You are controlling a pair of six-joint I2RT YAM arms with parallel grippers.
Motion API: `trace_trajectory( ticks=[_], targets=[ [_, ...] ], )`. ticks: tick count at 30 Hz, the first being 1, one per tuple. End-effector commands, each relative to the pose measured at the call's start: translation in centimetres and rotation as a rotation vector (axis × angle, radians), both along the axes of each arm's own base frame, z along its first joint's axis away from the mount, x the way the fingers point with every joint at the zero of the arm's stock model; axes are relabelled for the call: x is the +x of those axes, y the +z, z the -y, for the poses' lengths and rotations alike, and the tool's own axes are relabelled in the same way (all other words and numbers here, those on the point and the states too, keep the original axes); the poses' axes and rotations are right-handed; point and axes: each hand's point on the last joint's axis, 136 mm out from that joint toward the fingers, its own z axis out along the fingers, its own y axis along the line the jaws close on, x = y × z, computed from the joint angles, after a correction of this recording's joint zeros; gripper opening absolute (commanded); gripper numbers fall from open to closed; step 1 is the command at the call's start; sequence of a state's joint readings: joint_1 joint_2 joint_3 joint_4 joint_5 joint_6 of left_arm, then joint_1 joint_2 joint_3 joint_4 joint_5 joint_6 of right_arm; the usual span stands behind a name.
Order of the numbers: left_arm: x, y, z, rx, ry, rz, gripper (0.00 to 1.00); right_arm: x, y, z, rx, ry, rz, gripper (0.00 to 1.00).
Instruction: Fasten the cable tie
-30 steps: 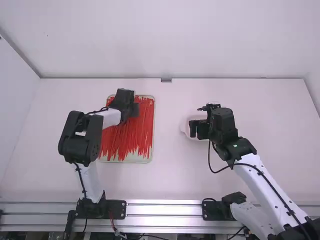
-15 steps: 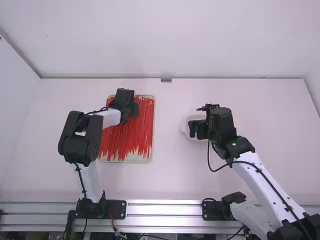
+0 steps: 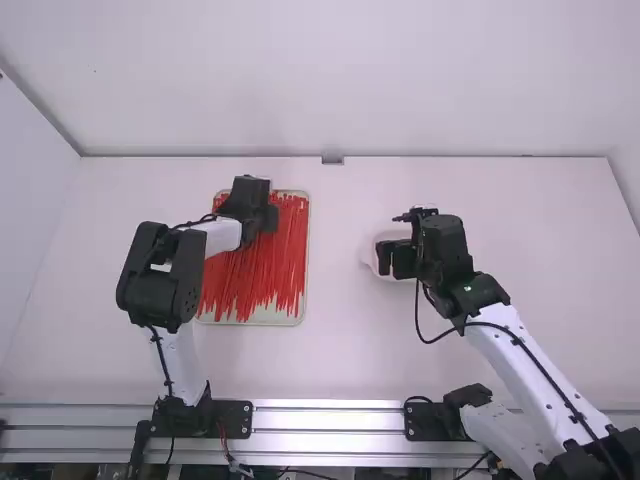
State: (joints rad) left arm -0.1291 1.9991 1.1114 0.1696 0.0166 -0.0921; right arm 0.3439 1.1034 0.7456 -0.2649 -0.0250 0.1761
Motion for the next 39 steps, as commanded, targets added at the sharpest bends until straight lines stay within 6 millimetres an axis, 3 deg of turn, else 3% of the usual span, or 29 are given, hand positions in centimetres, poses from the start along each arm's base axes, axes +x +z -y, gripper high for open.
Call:
trace_trajectory(
  ticks=[1, 15, 20, 27, 39],
  targets=[
    [-0.3, -0.7, 0.3, 0.008, -0.043, -0.024, 0.40, -0.2, -0.3, -0.2, -0.001, 0.008, -0.007, 0.99],
    [0.7, 1.4, 0.4, 0.015, -0.041, -0.065, 0.38, 0.1, -0.1, -0.2, 0.004, 0.007, 0.006, 0.99],
    [0.5, 0.7, 0.4, 0.013, -0.041, -0.063, 0.38, 0.2, 0.0, -0.2, 0.004, 0.005, 0.011, 0.99],
    [0.4, -1.8, 0.7, 0.002, -0.033, -0.093, 0.36, 0.2, 0.1, -0.2, 0.004, 0.007, 0.012, 0.99],
    [-0.1, -2.4, 0.8, 0.002, -0.028, -0.119, 0.30, 0.1, 0.0, -0.2, 0.003, 0.005, 0.010, 0.99]
  ],
)
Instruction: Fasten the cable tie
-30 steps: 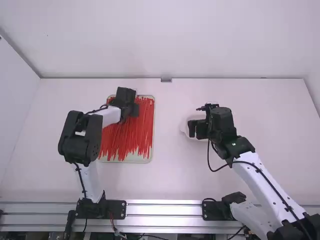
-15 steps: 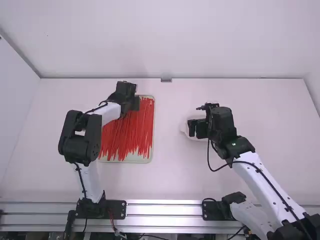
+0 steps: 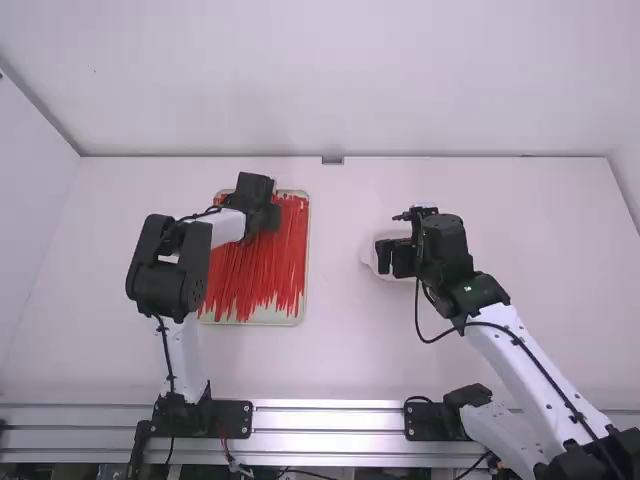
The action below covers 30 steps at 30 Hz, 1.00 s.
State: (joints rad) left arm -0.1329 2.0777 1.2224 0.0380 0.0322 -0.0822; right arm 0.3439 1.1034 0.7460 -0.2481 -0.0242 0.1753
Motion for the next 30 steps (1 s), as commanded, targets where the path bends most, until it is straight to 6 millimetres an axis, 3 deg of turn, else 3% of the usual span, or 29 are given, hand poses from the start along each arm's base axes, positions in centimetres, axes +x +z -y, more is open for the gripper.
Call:
trace_trajectory(
  ticks=[1, 21, 30],
  targets=[
    [-0.56, -0.60, 0.30, -0.005, -0.007, -0.024, 0.29, -0.12, -0.28, -0.14, -0.001, 0.006, -0.005, 0.99],
    [-0.56, -0.48, 0.23, -0.014, 0.014, -0.036, 0.22, -0.24, -0.40, -0.17, -0.001, 0.008, -0.011, 0.99],
    [-0.34, -0.28, 0.18, -0.012, 0.016, -0.028, 0.28, -0.23, -0.40, -0.16, -0.001, 0.008, -0.012, 0.99]
  ],
)
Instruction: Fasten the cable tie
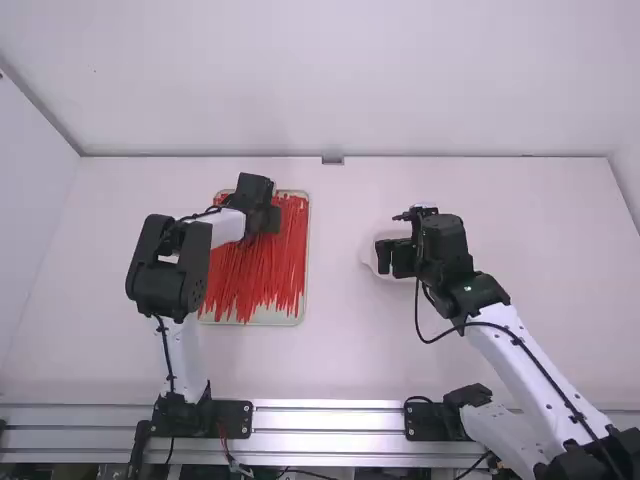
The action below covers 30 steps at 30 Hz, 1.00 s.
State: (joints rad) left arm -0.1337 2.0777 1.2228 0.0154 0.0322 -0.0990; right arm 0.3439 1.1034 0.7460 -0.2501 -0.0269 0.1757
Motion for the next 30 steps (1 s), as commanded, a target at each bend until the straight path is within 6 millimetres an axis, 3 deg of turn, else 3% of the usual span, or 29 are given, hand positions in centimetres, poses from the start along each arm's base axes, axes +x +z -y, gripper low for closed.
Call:
trace_trajectory(
  ticks=[1, 12, 20, 30],
  targets=[
    [0.1, 0.0, 0.2, -0.005, 0.003, -0.003, 0.28, -0.2, -0.4, -0.1, -0.002, 0.006, -0.009, 0.99],
    [0.7, 0.5, 0.3, -0.009, 0.003, 0.026, 0.27, -0.2, -0.4, -0.1, -0.002, 0.006, -0.009, 0.99],
    [0.7, 1.3, 0.7, -0.007, -0.006, 0.018, 0.21, -0.2, -0.4, -0.1, -0.002, 0.006, -0.008, 0.99],
    [0.5, 2.1, 0.8, -0.007, -0.009, 0.022, 0.23, -0.2, -0.4, -0.1, -0.002, 0.006, -0.009, 0.99]
  ],
)
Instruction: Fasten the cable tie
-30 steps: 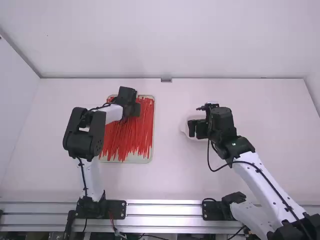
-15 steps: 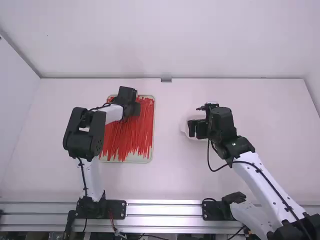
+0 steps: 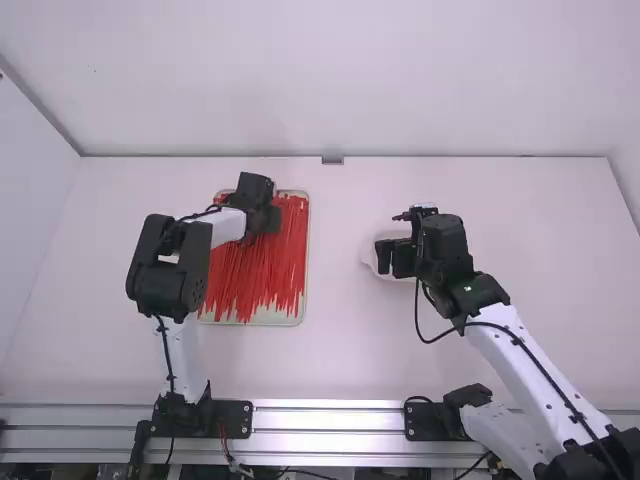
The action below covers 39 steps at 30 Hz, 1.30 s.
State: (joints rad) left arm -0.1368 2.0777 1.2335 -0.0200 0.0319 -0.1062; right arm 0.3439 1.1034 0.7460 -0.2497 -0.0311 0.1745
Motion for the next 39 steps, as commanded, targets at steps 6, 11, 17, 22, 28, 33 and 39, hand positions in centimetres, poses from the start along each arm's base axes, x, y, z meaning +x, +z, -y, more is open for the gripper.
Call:
trace_trajectory(
  ticks=[6, 11, 17, 22, 28, 33, 39],
  targets=[
    [1.4, 2.7, 0.5, -0.005, -0.012, 0.061, 0.32, -0.2, -0.4, -0.1, -0.003, 0.002, -0.009, 0.99],
    [1.6, 3.5, 0.7, 0.012, -0.008, 0.043, 0.33, -0.2, -0.4, -0.1, -0.001, 0.000, -0.010, 0.99],
    [1.4, 4.1, 0.8, 0.038, 0.001, 0.013, 0.32, -0.2, -0.4, -0.1, -0.001, 0.000, -0.009, 0.99],
    [0.6, 3.4, 0.7, 0.027, 0.018, -0.024, 0.27, -0.2, -0.4, -0.1, -0.002, 0.001, -0.010, 0.99],
    [-0.3, 2.1, 0.1, 0.032, 0.034, -0.039, 0.24, -0.3, -0.5, 0.0, -0.004, 0.001, -0.016, 0.99],
    [-0.5, 1.5, -0.4, 0.054, 0.050, -0.030, 0.25, -0.3, -0.5, 0.0, -0.005, 0.002, -0.016, 0.99],
    [-0.6, 1.2, -0.8, 0.072, 0.062, -0.028, 0.22, -0.3, -0.6, 0.0, -0.005, 0.000, -0.020, 0.99]
  ],
)
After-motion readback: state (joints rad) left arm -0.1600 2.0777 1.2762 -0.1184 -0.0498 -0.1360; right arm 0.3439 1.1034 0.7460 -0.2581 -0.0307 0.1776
